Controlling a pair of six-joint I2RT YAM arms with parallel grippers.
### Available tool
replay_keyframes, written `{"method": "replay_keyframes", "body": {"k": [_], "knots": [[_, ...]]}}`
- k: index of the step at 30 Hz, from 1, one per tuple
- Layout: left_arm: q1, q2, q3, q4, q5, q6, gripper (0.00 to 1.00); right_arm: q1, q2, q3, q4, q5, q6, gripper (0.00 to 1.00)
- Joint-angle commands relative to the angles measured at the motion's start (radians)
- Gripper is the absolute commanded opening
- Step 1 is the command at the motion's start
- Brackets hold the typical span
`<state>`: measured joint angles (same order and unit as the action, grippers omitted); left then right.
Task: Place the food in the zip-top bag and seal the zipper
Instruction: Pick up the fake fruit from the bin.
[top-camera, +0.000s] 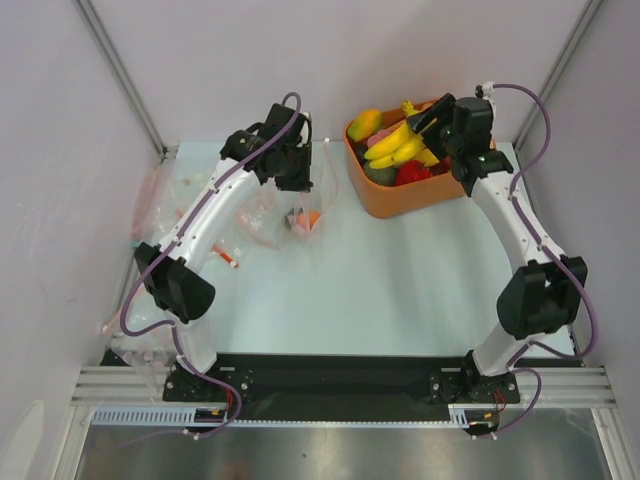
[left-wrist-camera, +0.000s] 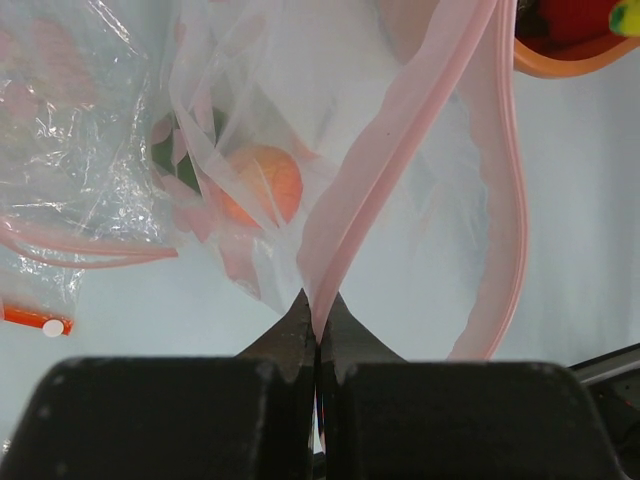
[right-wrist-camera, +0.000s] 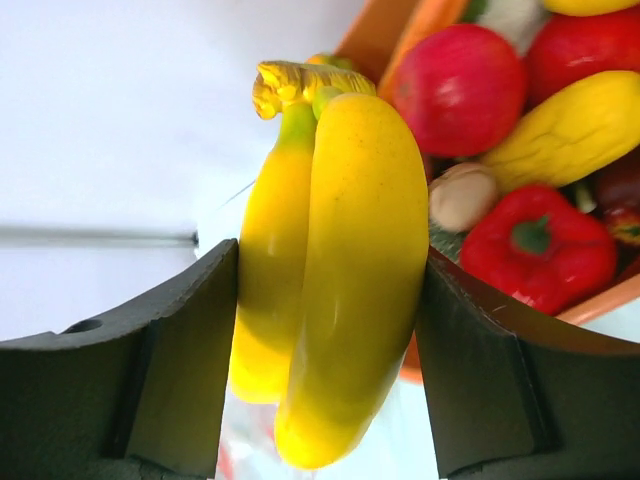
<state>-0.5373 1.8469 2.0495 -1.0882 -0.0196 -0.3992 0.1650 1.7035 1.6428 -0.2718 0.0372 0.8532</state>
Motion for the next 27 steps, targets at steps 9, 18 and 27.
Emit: {"method": "replay_keyframes", "body": {"k": [9, 18, 27], "knots": [[-0.033, 0.002, 0.047, -0.007, 0.044, -0.003, 0.0, 0.151, -0.332, -0.146, 0.146, -0.017, -0.166, 0.34], [-0.058, 0.032, 0.12, -0.027, 0.115, -0.058, 0.0, 0.33, -0.426, -0.158, 0.063, 0.196, -0.229, 0.32], [-0.066, 0.035, 0.164, -0.033, 0.17, -0.099, 0.0, 0.472, -0.386, -0.173, 0.049, 0.386, -0.292, 0.33]]}}
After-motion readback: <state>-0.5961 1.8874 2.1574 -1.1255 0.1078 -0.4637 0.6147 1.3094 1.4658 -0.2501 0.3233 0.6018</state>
